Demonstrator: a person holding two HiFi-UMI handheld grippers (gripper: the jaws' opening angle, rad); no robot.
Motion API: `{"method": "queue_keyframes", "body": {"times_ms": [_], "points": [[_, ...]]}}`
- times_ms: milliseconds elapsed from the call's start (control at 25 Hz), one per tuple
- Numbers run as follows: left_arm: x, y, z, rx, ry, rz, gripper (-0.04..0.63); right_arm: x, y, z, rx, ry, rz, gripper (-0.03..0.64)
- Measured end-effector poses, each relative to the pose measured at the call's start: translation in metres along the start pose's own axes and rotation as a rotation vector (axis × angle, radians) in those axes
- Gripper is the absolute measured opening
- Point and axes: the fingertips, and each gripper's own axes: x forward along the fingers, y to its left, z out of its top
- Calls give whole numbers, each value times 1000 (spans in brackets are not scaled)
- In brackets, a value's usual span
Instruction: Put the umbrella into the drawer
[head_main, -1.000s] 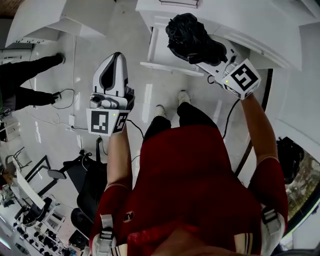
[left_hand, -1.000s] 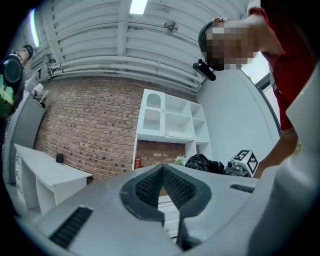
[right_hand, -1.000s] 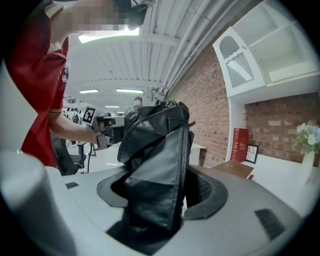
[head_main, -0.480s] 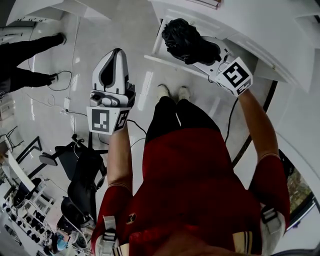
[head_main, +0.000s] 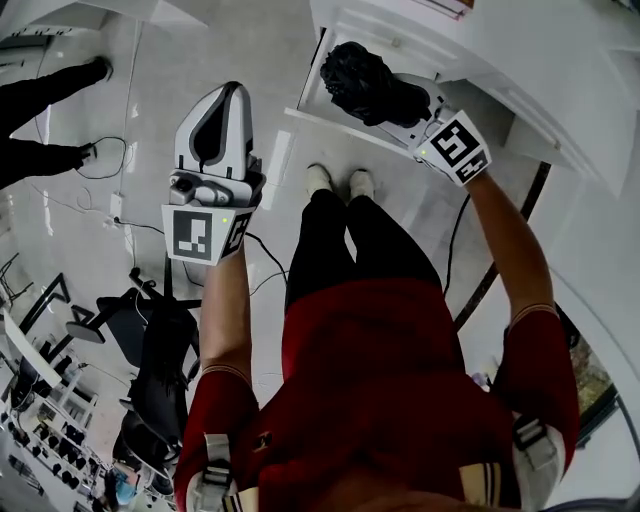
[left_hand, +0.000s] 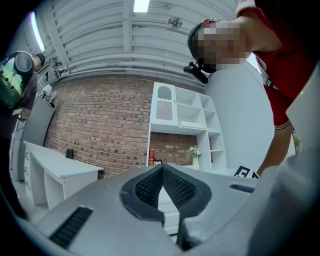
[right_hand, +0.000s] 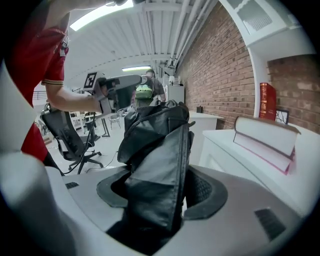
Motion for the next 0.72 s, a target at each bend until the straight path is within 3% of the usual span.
{"method": "queue_keyframes", "body": {"times_ms": [720], "points": [[7,27,-98,-26,52,11,6,88,-14,-129,-30,180,66,267]]}}
